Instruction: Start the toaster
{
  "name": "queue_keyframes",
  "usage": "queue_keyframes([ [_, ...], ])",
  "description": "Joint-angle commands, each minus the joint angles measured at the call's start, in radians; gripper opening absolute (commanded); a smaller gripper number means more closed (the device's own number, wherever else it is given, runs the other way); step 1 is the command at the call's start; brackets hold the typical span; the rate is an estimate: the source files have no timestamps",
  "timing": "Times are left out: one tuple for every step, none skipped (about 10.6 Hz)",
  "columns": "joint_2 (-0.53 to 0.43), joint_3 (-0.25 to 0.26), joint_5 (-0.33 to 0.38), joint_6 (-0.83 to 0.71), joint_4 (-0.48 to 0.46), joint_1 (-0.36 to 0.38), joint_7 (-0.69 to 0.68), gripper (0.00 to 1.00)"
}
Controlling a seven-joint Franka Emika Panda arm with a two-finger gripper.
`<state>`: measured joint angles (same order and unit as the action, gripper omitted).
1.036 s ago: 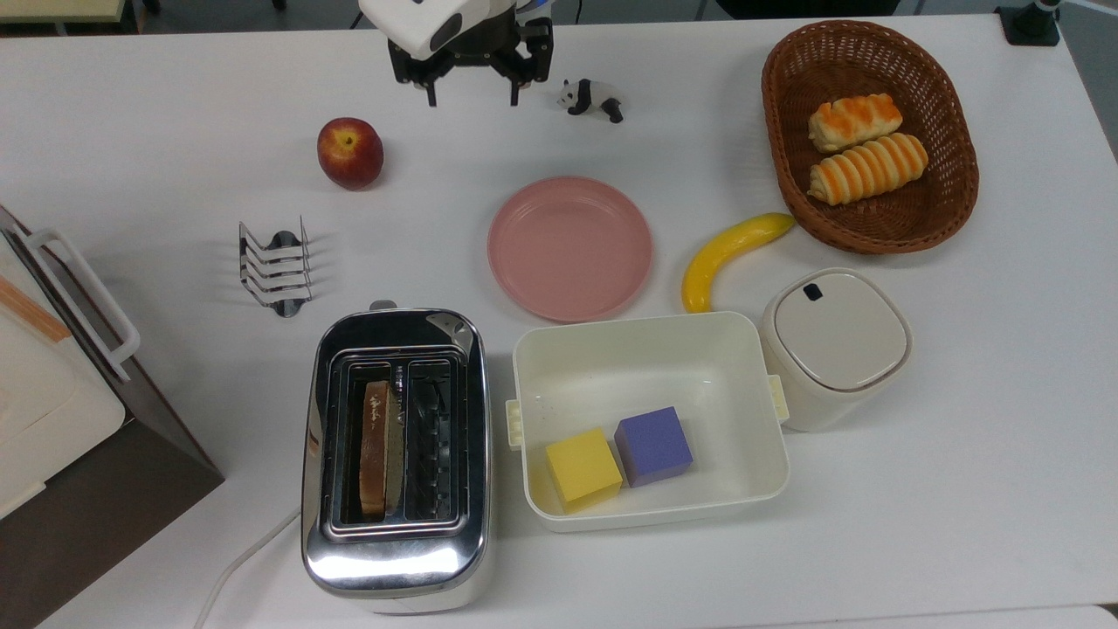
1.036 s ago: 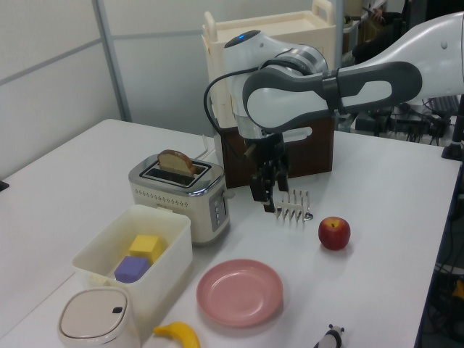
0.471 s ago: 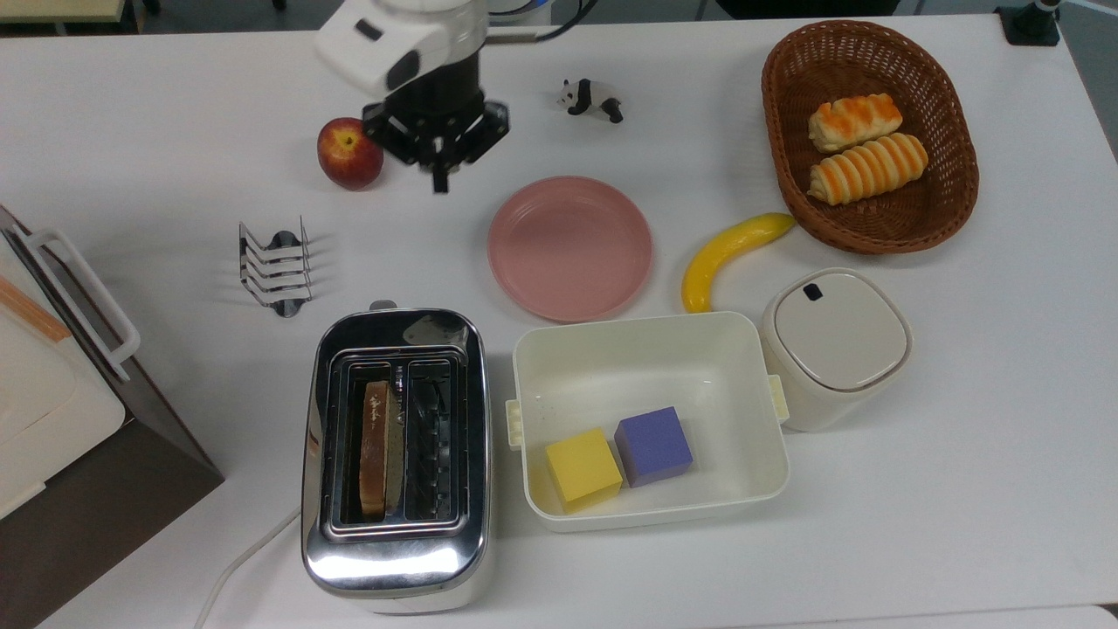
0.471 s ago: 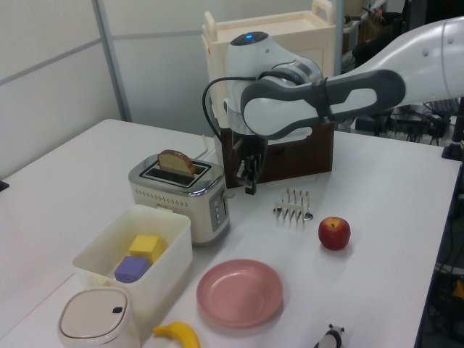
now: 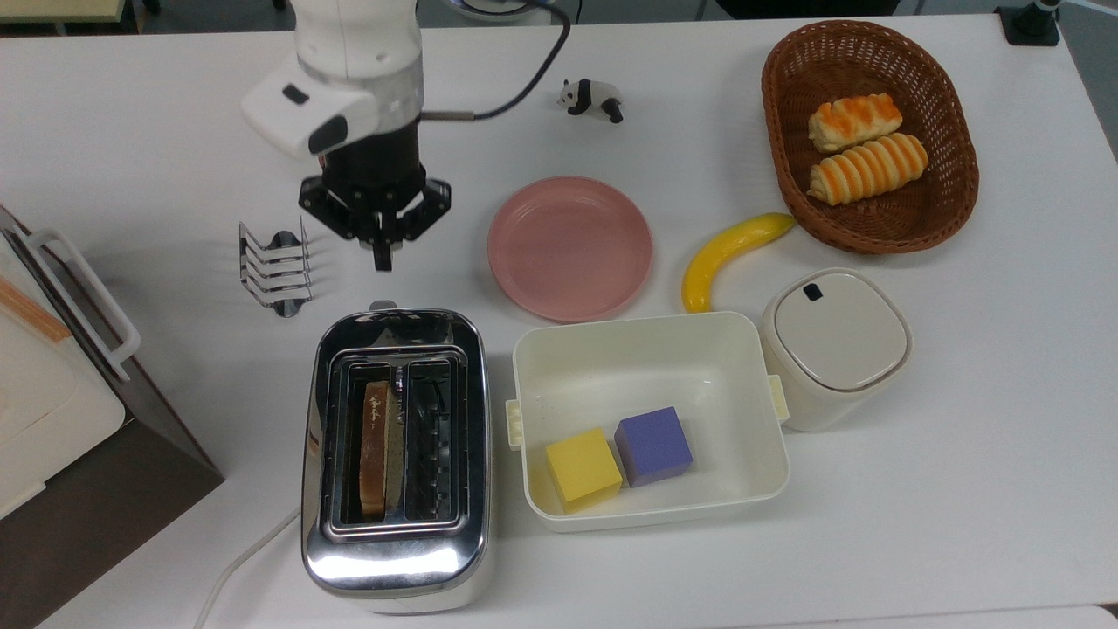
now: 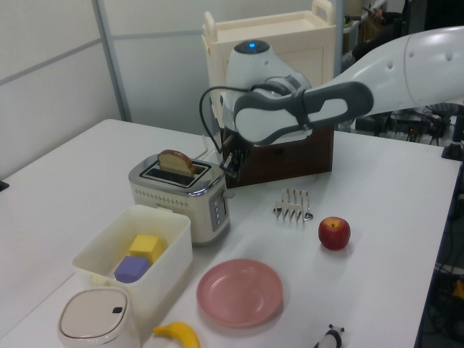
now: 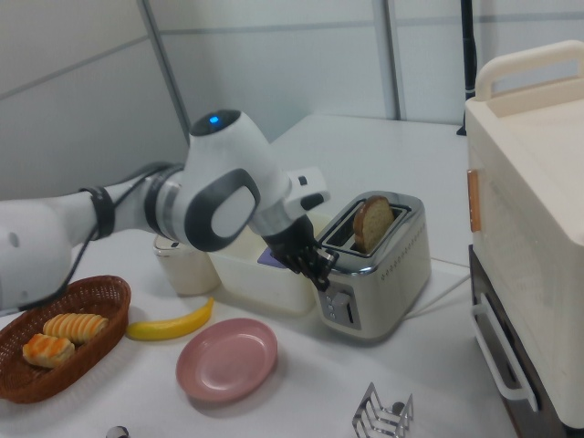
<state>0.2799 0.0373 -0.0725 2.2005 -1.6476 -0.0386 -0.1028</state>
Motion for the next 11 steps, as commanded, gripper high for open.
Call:
queue_keyframes([
  [0.099, 0.006, 0.004, 0.1, 0.02, -0.013, -0.015, 0.0],
  [0.114, 0.006, 0.002, 0.111, 0.02, -0.014, -0.018, 0.0],
  [0.119, 0.006, -0.01, 0.111, 0.02, -0.014, -0.023, 0.0],
  [0.136, 0.006, -0.024, 0.111, 0.02, -0.011, -0.025, 0.0],
  [0.159, 0.004, -0.032, 0.111, 0.019, -0.011, -0.025, 0.0],
  [0.174, 0.004, -0.044, 0.111, 0.018, -0.009, -0.025, 0.0],
  [0.191, 0.004, -0.055, 0.111, 0.018, -0.007, -0.025, 0.0],
  [0.196, 0.003, -0.062, 0.111, 0.018, -0.007, -0.025, 0.0],
  [0.199, 0.003, -0.062, 0.111, 0.017, -0.007, -0.025, 0.0],
  [0.194, 0.003, -0.055, 0.111, 0.018, -0.007, -0.023, 0.0],
  [0.171, 0.003, -0.049, 0.11, 0.02, -0.007, -0.018, 0.0],
])
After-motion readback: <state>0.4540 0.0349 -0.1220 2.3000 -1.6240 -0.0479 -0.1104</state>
